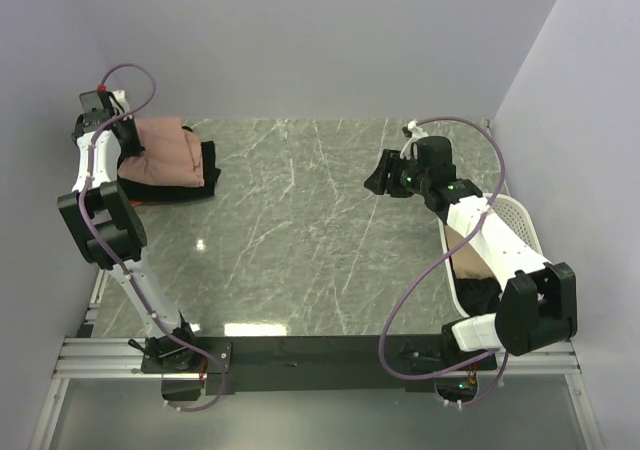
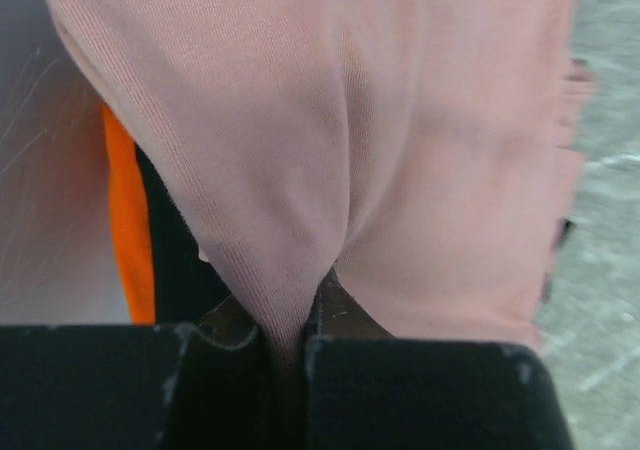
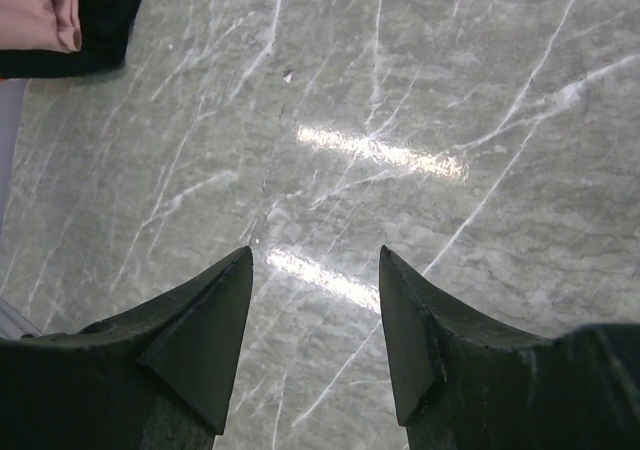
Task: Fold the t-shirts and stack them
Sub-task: Neatly place the folded tshirt to the corner
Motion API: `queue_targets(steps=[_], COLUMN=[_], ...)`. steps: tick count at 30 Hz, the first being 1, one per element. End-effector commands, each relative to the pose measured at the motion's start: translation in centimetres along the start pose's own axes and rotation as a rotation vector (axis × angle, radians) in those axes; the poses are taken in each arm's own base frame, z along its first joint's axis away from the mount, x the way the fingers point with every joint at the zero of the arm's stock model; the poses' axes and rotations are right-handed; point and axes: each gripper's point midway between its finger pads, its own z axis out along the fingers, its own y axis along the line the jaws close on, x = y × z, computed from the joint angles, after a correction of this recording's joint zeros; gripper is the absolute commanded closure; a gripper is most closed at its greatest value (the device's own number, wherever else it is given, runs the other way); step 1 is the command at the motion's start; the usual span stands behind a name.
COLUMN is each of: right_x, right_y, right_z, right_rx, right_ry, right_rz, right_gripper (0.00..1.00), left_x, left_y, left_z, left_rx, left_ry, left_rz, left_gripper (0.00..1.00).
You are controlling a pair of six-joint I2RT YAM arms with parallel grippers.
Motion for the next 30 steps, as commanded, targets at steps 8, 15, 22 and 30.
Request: queue_targets(steps=[8, 15, 22, 30], right_x=[-1.0, -1.3, -1.5, -1.9], right_y=[0.4, 0.6, 0.5, 0.5], right_z=[-1.4, -2.1, -2.5, -3.3], right_rx=[-0.016, -0.018, -0.008, 0.004], right_ry=[-0.059, -0.079, -0.091, -0.123], right_rz=[-0.029, -0.031, -0.035, -0.051], right_gripper=[0.39, 0.39, 0.39, 0.37], left_x=[-0.1, -3.1, -5.1, -1.4], left_y=[3.7, 3.2, 0.2, -8.7], left_z=[3.8, -0.5, -8.4, -16.1], left_rx=[-0.203, -0.272, -0.334, -0.188], left_ry=[-0.018, -0.111, -0.255, -0.397], left_rz=[-0.14, -0.157, -0.234, -0.268], left_gripper=[0.49, 0.05, 0.01, 0.01])
